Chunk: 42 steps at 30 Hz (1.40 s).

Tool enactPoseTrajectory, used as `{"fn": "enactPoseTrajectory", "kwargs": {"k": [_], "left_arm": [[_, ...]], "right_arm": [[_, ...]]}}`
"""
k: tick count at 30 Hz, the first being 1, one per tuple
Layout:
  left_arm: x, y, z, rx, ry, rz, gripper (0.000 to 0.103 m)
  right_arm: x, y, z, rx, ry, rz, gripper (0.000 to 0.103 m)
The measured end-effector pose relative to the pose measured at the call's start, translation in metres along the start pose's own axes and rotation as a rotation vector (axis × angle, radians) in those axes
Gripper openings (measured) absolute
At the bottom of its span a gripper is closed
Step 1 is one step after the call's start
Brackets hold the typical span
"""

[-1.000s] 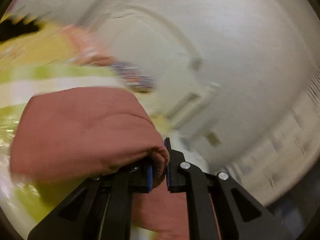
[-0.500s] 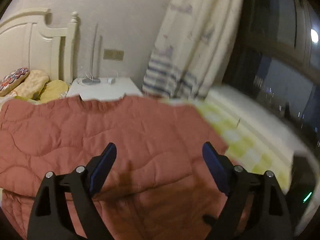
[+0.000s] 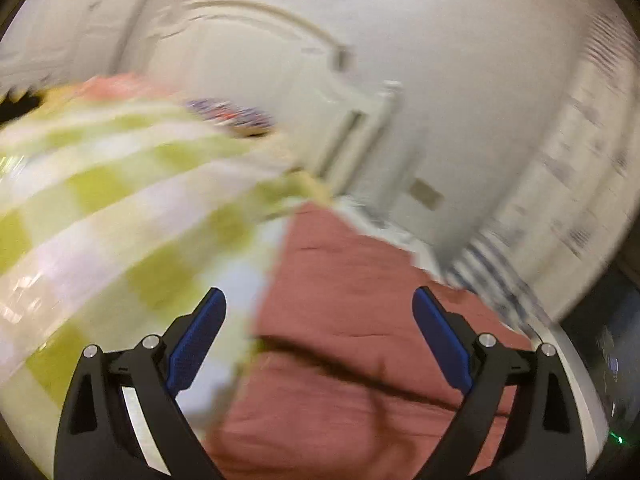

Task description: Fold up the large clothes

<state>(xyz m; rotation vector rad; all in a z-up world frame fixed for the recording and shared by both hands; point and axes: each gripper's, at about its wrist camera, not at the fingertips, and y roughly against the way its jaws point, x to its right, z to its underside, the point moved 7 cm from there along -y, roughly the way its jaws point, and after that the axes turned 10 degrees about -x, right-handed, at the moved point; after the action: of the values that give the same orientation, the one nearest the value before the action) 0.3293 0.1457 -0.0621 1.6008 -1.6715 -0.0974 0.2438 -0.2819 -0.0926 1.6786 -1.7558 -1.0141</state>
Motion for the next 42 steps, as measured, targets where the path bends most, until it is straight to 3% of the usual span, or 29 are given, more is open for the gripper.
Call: {"fn": "enactPoseTrajectory", "kwargs": {"k": [2, 4, 12, 15, 18, 22, 25, 29, 31, 35, 37, 39, 42], "left_arm": [[-0.025, -0.012, 0.002, -0.055, 0.093, -0.040, 0.092], [-0.028, -0.018, -0.001, -0.071, 0.117, -0.052, 0.092], [0.022, -0.039, 0.019, -0.157, -0.174, -0.087, 0.093], [0.025, -0.040, 0.019, -0.154, -0.175, -0.085, 0.094], [0.019, -0.044, 0.019, -0.173, -0.136, -0.071, 0.094], [0.017, -0.040, 0.021, -0.163, -0.132, -0.062, 0.094], [0.019, -0.039, 0.021, -0.154, -0.136, -0.063, 0.094], [0.015, -0.028, 0.018, -0.111, -0.114, -0.058, 0.094], [0.017, -0.017, 0.013, -0.074, -0.104, -0.043, 0.094], [0.038, 0.003, -0.007, -0.012, -0.096, 0.057, 0.094], [0.058, -0.007, -0.014, -0.070, -0.119, 0.121, 0.094], [0.074, -0.027, -0.015, -0.138, -0.166, 0.133, 0.094], [0.073, -0.088, 0.003, -0.325, -0.219, 0.033, 0.096]], "right_arm": [[0.000, 0.000, 0.001, 0.002, 0.001, 0.001, 0.098], [-0.001, 0.002, 0.000, 0.011, 0.004, -0.001, 0.098], [-0.005, 0.010, 0.001, 0.047, 0.016, -0.031, 0.098], [-0.006, 0.014, -0.003, 0.047, 0.006, 0.007, 0.089], [-0.030, 0.020, -0.016, 0.073, 0.060, -0.016, 0.081], [-0.078, 0.003, -0.052, 0.057, 0.212, 0.038, 0.079], [-0.098, -0.025, -0.080, 0.023, 0.236, 0.046, 0.079], [-0.077, -0.085, -0.077, -0.106, 0.180, 0.166, 0.080], [-0.066, -0.089, -0.076, -0.108, 0.123, 0.104, 0.080], [-0.061, -0.087, -0.075, -0.098, 0.106, 0.092, 0.081], [-0.062, -0.089, -0.075, -0.099, 0.115, 0.104, 0.082], [-0.062, -0.090, -0.075, -0.095, 0.116, 0.105, 0.082], [-0.064, -0.089, -0.074, -0.094, 0.110, 0.091, 0.082]]}}
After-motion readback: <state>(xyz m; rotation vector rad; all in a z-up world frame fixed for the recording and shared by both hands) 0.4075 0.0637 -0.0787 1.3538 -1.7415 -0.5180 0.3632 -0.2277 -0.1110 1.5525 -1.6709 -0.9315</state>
